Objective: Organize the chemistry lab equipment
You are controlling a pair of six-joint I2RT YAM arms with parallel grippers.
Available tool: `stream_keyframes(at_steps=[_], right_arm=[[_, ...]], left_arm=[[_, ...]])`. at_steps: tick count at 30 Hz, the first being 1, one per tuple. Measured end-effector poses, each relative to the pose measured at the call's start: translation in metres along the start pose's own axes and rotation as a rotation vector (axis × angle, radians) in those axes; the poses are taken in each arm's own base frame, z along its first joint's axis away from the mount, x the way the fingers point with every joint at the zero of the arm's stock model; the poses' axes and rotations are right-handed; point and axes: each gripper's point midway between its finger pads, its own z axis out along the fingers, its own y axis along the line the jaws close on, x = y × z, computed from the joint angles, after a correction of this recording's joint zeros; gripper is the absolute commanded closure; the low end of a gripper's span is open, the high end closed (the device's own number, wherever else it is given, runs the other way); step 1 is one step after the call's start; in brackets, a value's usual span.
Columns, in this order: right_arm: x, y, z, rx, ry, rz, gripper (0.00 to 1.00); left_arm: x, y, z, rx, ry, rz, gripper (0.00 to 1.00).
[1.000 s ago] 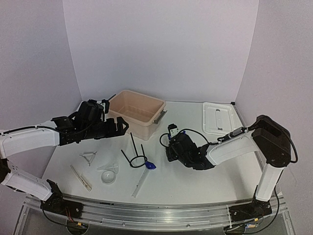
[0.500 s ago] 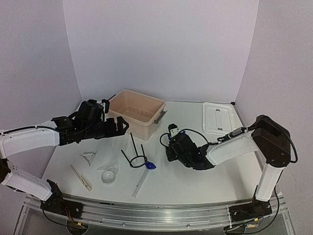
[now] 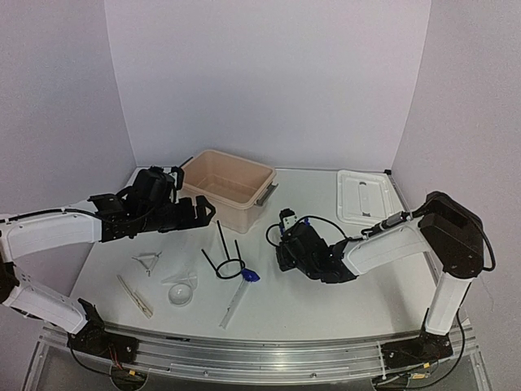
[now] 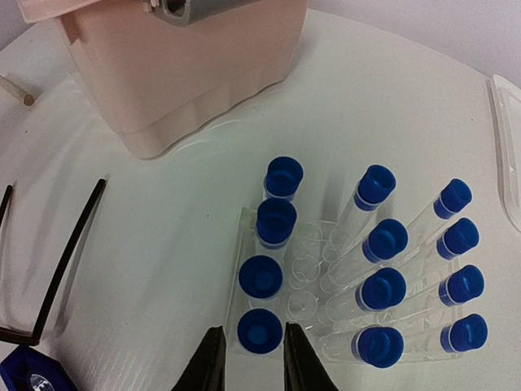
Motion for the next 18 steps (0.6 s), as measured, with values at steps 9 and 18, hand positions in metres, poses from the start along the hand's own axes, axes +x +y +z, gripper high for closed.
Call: stream_keyframes(at_steps=[9, 18], right_arm=[[-0.003, 0.003, 0.000, -0.008, -0.001, -0.002, 0.63], [-0.022, 0.007, -0.017, -0.058, -0.018, 0.018, 0.42]], left_arm=[[0.000, 0.000, 0.001, -0.001, 0.001, 0.002, 0.00], [-0.006, -0.006, 0.002, 0.017, -0.011, 0.001, 0.00]])
